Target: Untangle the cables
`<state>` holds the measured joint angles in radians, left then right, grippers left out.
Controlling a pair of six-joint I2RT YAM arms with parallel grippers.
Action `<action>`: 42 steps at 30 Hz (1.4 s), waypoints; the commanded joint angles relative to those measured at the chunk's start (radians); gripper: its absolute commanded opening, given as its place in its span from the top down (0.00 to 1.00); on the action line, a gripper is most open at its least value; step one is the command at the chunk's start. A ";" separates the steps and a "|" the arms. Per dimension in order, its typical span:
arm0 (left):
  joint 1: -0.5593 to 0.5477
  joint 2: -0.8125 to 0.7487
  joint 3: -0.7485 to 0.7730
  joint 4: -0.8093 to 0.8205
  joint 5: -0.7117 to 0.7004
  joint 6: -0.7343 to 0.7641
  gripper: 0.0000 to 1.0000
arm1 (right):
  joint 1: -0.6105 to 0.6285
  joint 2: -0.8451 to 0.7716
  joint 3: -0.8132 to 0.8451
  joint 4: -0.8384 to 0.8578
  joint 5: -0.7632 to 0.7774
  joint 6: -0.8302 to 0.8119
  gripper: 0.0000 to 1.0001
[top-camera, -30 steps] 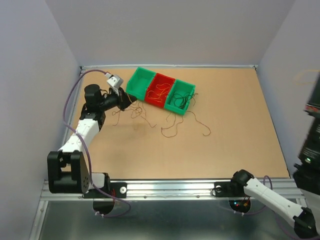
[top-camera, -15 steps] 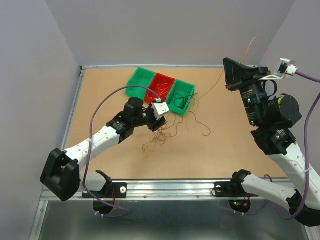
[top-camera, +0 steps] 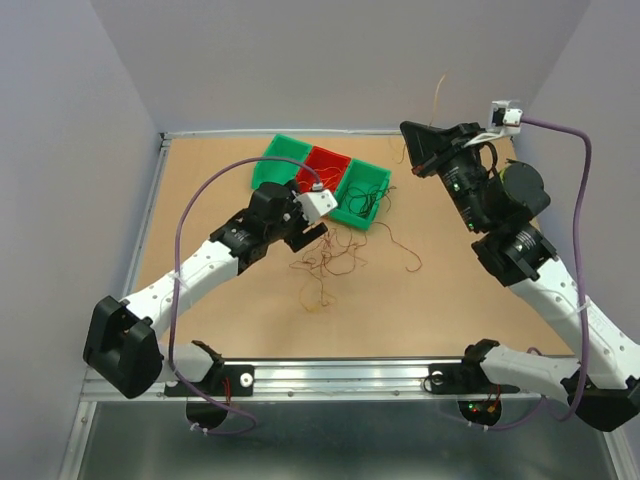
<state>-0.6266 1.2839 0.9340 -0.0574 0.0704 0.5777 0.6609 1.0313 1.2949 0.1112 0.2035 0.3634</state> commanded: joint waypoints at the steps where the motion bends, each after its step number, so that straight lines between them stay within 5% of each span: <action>1: 0.001 0.003 0.144 -0.179 -0.011 0.068 0.10 | 0.002 0.035 0.061 0.016 -0.042 0.009 0.99; 5: 0.004 -0.035 0.151 -0.064 0.069 0.033 0.08 | 0.002 0.062 0.052 0.025 -0.024 0.006 0.99; 12: 0.016 -0.109 0.098 0.426 0.106 -0.097 0.01 | 0.002 0.117 0.036 0.042 -0.104 -0.018 0.99; 19: 0.022 -0.103 0.045 0.476 0.689 -0.091 0.01 | 0.003 0.130 0.038 0.048 -0.171 -0.006 0.99; 22: 0.019 -0.135 -0.062 0.600 0.794 -0.134 0.01 | 0.002 0.119 0.038 0.051 -0.194 -0.001 0.99; 28: 0.015 -0.135 -0.167 0.801 0.738 -0.285 0.01 | 0.002 0.115 0.037 0.064 -0.245 0.026 1.00; 42: 0.010 -0.003 -0.138 0.867 0.414 -0.351 0.01 | 0.002 0.161 0.034 0.136 -0.385 0.118 1.00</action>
<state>-0.6136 1.2827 0.7605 0.7212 0.5636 0.2501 0.6609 1.2007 1.2949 0.1726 -0.1326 0.4534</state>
